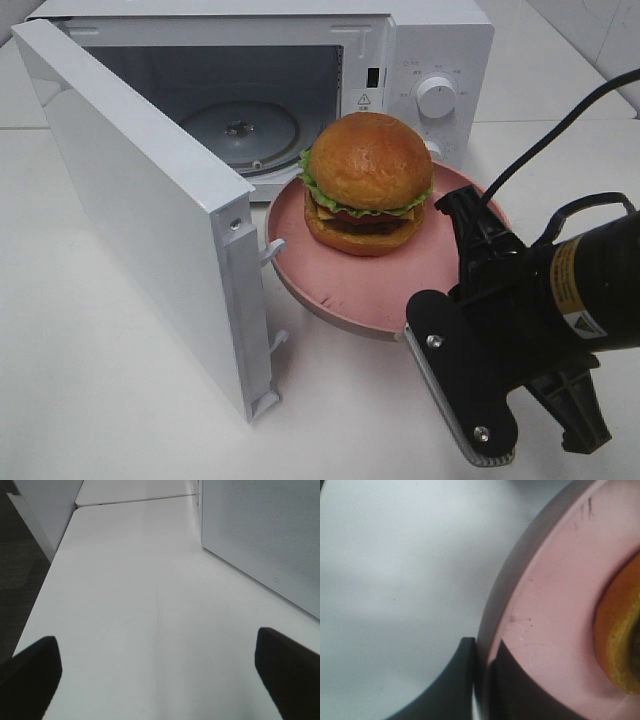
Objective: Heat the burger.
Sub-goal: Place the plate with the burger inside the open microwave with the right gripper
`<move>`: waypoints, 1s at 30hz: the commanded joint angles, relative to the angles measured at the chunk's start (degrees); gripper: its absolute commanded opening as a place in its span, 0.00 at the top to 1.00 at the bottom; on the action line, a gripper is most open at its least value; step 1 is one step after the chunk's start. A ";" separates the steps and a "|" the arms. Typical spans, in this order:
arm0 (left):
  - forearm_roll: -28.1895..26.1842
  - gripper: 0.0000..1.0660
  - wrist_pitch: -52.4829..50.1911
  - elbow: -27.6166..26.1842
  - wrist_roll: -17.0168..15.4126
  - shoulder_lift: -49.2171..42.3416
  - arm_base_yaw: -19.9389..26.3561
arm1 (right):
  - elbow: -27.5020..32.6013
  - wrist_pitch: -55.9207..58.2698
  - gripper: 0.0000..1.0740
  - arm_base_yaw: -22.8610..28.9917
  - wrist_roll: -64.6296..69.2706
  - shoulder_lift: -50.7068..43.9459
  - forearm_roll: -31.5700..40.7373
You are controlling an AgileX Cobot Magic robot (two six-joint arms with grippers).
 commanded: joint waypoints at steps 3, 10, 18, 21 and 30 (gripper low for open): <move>-0.11 0.08 -0.52 0.11 -0.06 -0.86 -0.23 | -0.97 -2.86 1.00 -3.55 -10.26 -0.69 3.90; -0.11 0.08 -0.52 0.11 -0.06 -0.86 -0.23 | -4.13 -3.44 1.00 -11.29 -36.96 -0.69 22.75; -0.11 0.08 -0.52 0.11 -0.06 -0.86 -0.23 | -4.47 -3.61 1.00 -15.99 -58.21 0.69 38.79; -0.11 0.08 -0.52 0.11 -0.06 -0.86 -0.23 | -4.98 -4.01 1.00 -16.10 -58.21 0.86 38.39; -0.11 0.08 -0.52 0.11 -0.06 -0.86 -0.23 | -8.08 -2.12 1.00 -15.87 -57.87 2.41 38.39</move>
